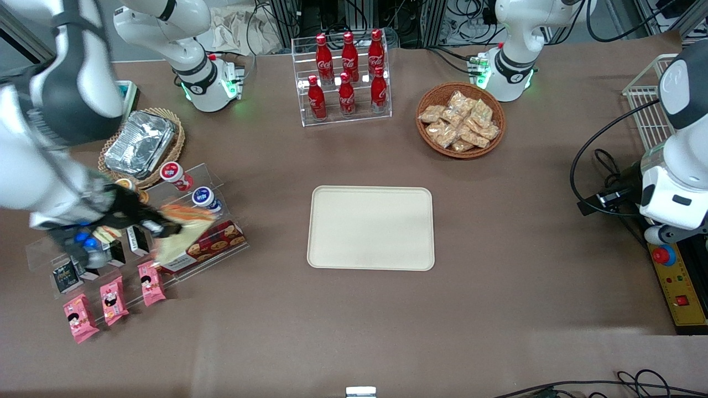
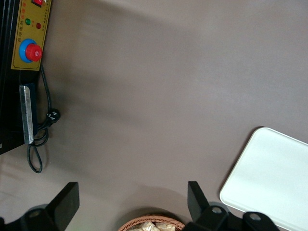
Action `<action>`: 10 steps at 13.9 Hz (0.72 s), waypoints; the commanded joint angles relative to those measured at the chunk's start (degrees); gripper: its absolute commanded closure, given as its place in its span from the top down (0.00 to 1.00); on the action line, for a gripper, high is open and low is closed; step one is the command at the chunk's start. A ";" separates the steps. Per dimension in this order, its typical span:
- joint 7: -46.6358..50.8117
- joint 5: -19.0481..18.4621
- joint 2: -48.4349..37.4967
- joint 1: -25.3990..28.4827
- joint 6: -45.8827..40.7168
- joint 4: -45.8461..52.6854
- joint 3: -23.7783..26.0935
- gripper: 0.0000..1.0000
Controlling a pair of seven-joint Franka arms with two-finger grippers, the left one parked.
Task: Place sandwich on tray
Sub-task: 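Carry the held sandwich over to the beige tray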
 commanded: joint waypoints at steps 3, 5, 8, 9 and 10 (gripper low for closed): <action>17.75 0.54 4.63 10.66 8.57 0.23 -0.46 0.29; 24.08 0.62 7.44 13.47 13.41 0.23 -0.46 0.29; 29.98 0.54 11.83 17.43 21.05 0.23 -0.46 0.30; 30.95 0.45 13.32 19.01 23.16 0.23 -0.55 0.30; 31.92 0.19 14.82 20.15 25.10 0.23 -0.55 0.31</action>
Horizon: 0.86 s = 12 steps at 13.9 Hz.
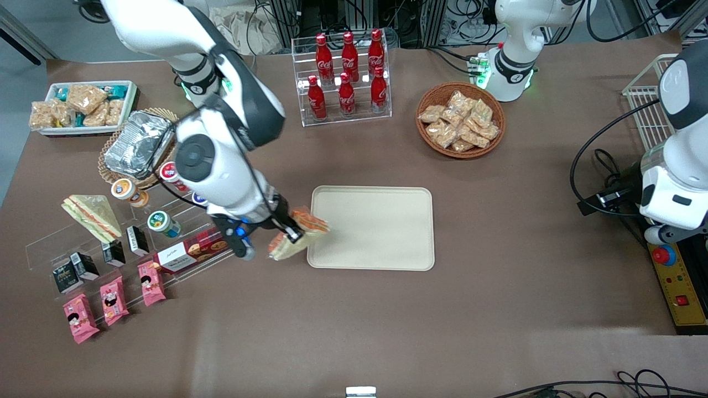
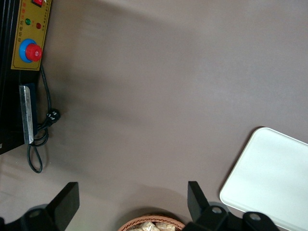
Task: Place sandwich on tray
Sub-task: 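Carry the held sandwich over to the beige tray, then lower the sandwich onto the tray and open the right gripper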
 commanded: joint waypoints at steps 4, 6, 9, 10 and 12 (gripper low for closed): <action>5.49 -1.30 8.88 5.40 10.53 0.99 -0.76 0.33; 6.47 -0.96 11.78 5.31 11.69 0.99 -0.67 0.33; 7.26 -0.43 14.08 5.92 11.87 0.99 -0.58 0.33; 8.22 -0.51 14.69 6.27 11.87 0.99 -0.58 0.33; 8.49 -0.60 15.57 6.80 12.83 0.99 -0.58 0.33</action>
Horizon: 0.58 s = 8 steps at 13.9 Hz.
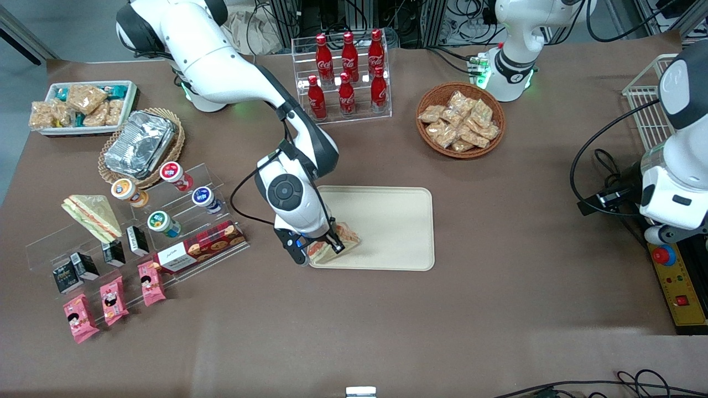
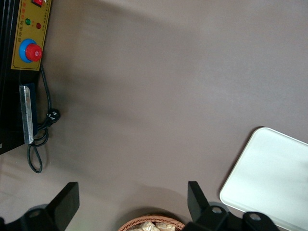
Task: Place sandwich on tray
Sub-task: 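Lower the sandwich onto the tray and open the right gripper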
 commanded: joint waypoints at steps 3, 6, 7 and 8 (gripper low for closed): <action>3.43 -0.08 2.47 1.27 4.36 0.97 -0.12 0.33; 6.51 -0.08 3.62 2.24 8.15 0.97 -0.12 0.33; 6.52 0.01 3.71 2.15 8.33 0.97 -0.12 0.33; 6.78 0.18 3.97 1.89 8.42 0.97 -0.12 0.33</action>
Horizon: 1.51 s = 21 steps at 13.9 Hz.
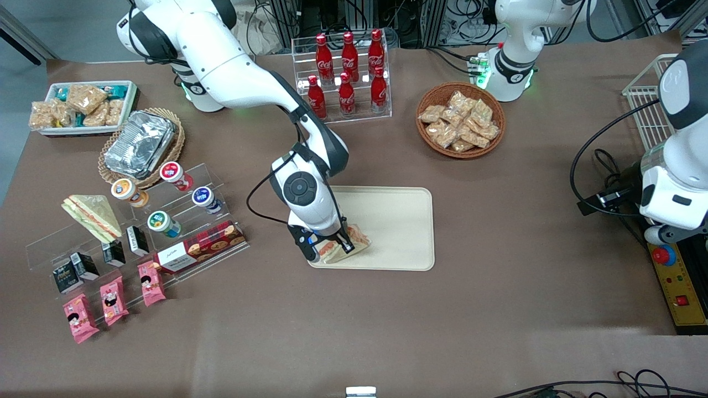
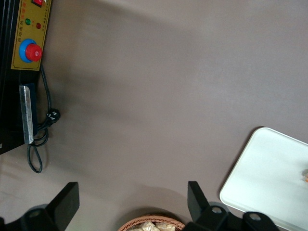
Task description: Place sandwich on tray
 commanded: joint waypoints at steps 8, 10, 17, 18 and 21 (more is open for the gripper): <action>-4.22 0.80 -1.99 -3.38 -1.80 0.97 -0.04 0.97; -13.62 0.89 -5.06 -6.29 -8.21 0.97 0.06 0.97; -45.98 0.63 -17.45 -20.35 -27.38 0.97 -0.64 0.97; -49.93 0.28 -18.95 -21.67 -29.92 1.06 -0.82 0.98; -61.70 -0.34 -22.82 -28.52 -37.04 1.32 -0.91 0.98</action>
